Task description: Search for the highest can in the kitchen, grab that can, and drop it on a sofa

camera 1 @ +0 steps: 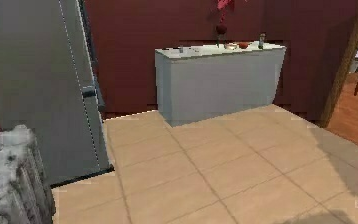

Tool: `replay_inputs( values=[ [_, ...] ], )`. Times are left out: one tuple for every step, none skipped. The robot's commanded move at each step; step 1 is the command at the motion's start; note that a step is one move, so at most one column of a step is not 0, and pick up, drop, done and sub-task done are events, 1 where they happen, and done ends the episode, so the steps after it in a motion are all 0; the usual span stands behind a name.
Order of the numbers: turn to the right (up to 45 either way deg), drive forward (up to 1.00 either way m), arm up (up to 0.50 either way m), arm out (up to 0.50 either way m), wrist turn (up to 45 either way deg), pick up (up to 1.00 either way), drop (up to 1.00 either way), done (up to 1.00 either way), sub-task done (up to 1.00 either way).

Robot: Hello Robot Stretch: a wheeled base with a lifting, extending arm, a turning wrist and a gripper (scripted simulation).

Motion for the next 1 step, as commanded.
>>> replay_inputs(
  values=[
    [45.0, 0.00, 0.00, 0.00, 0.0, 0.00, 0.00, 0.00, 0.00]
  ],
)
